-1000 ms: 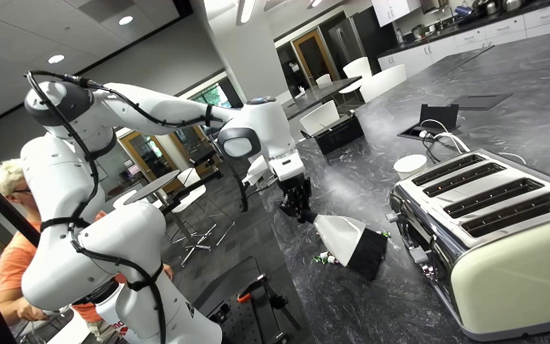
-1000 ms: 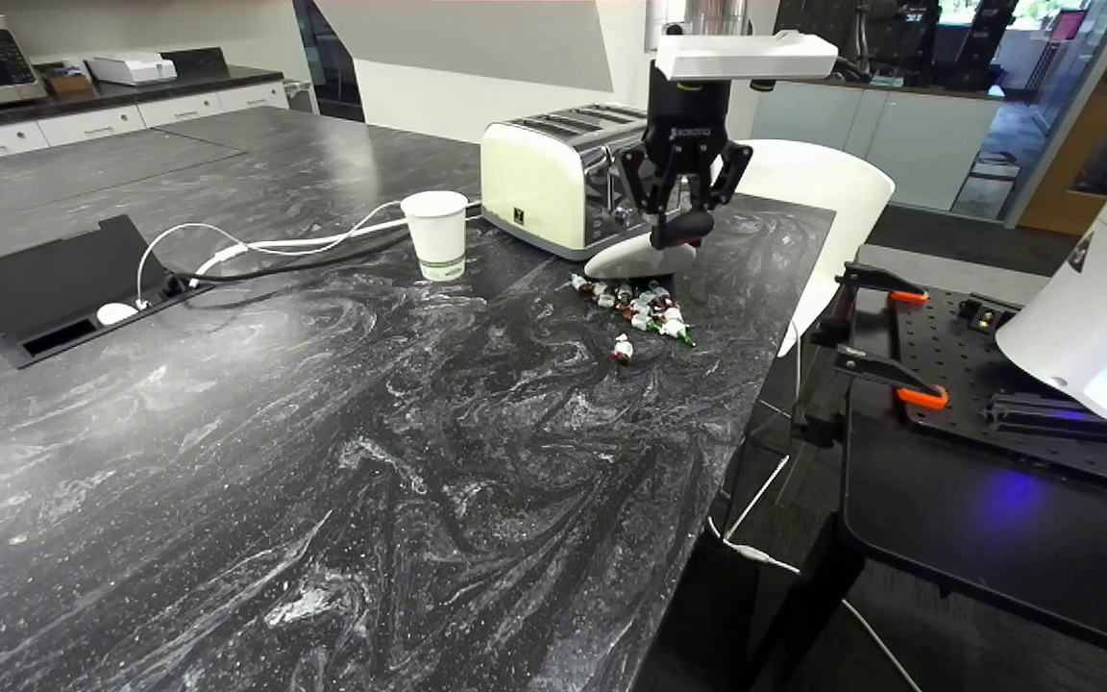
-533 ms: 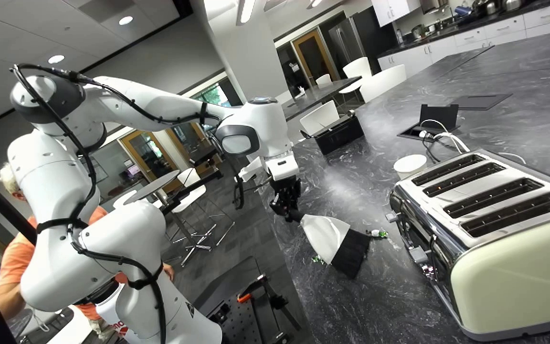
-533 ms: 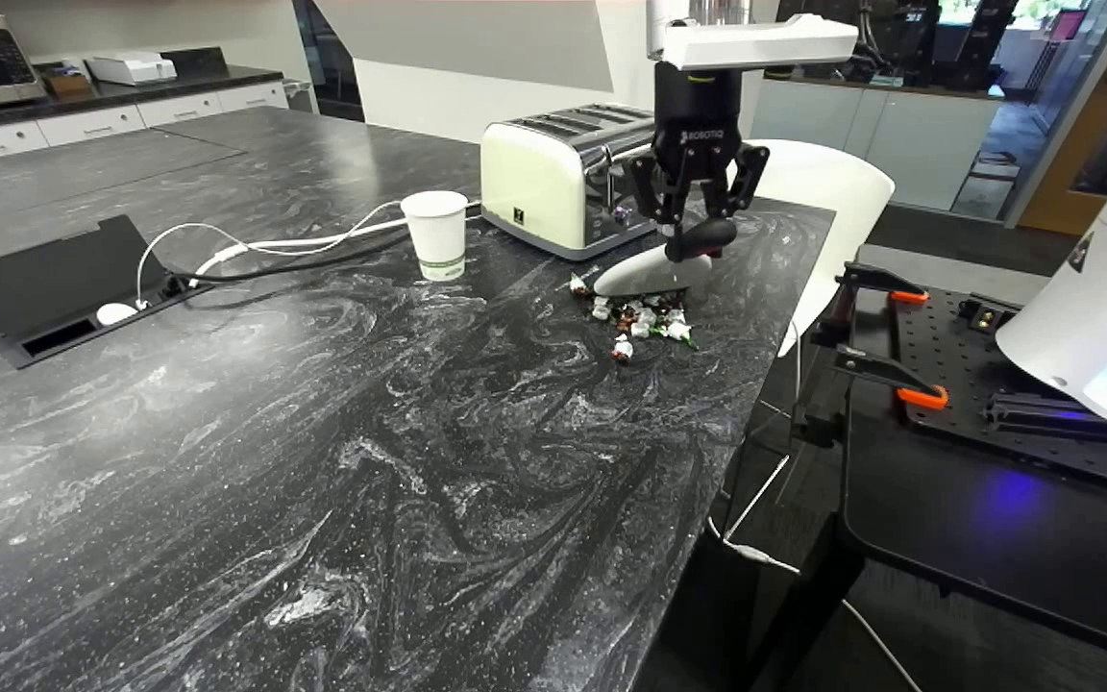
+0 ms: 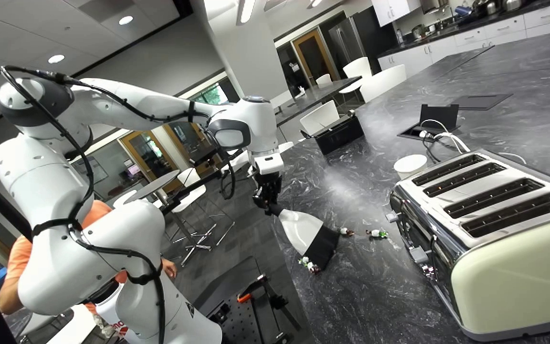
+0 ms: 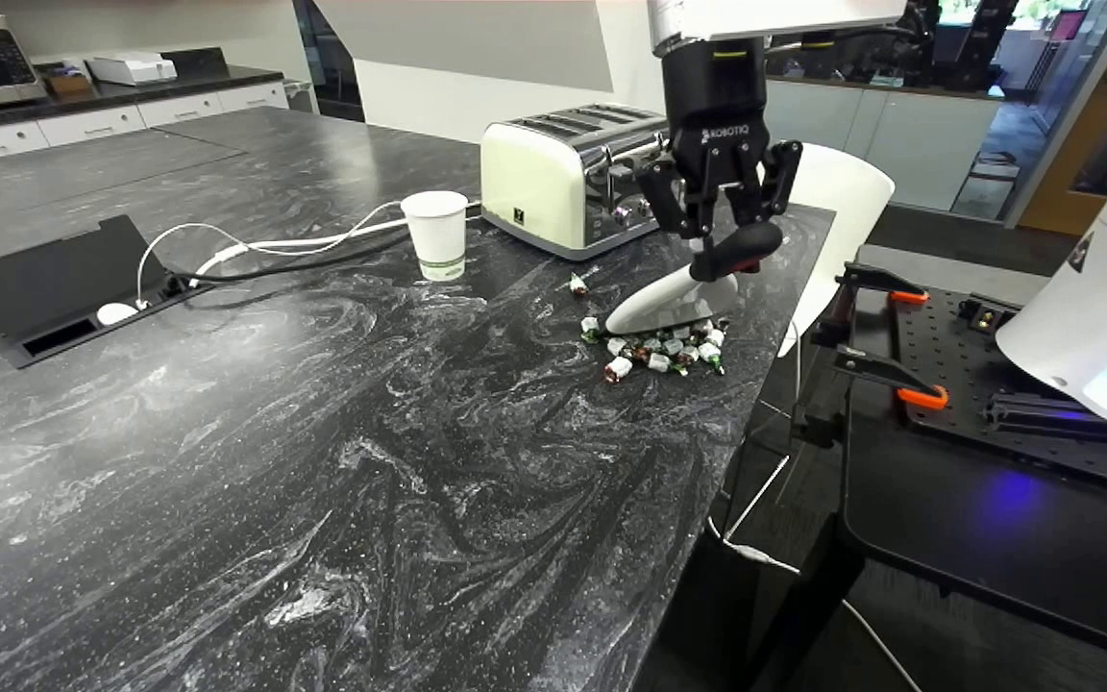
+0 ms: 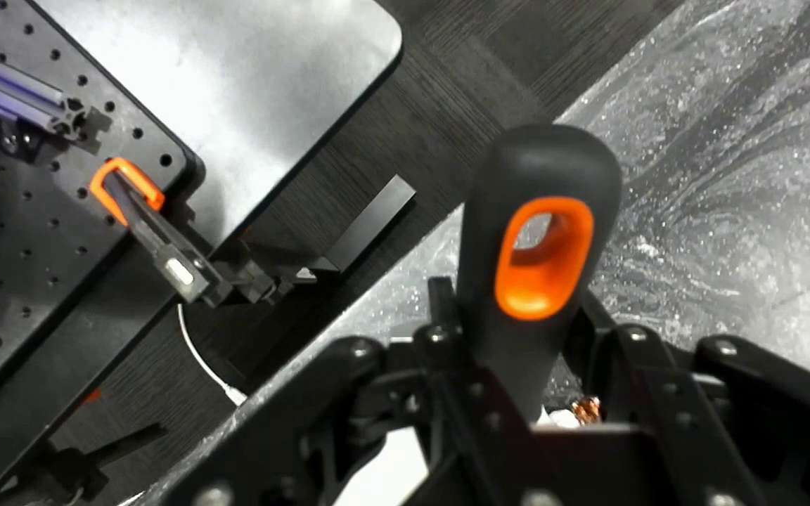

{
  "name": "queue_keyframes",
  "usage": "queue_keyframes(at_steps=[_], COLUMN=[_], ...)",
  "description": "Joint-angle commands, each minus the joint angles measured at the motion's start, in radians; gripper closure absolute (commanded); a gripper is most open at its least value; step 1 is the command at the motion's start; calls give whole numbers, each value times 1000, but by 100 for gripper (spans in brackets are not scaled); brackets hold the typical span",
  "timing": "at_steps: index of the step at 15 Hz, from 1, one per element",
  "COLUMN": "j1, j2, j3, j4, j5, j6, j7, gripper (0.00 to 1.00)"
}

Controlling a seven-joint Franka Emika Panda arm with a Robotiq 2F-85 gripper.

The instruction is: Sweep the candy forward

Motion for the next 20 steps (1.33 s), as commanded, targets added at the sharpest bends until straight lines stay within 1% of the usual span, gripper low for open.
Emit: queue_keyframes(at_steps=[1,3,6,9,13,15,17,20], j1=[66,110,157,149,49,-15,-91,-206], j2=[4,48,107,154,167,157,139,120], j3=[-35,-62,-108,-125,-77,-39,20,135], j4=[20,10,-9,-16,4,18,39,69], j5=[27,71,134,153,126,118,110,105], j6=[-55,9,105,172,220,240,267,352], j7=[42,51,20,10,2,-11,-27,-46], gripper=[86,86,86,86,86,86,86,86])
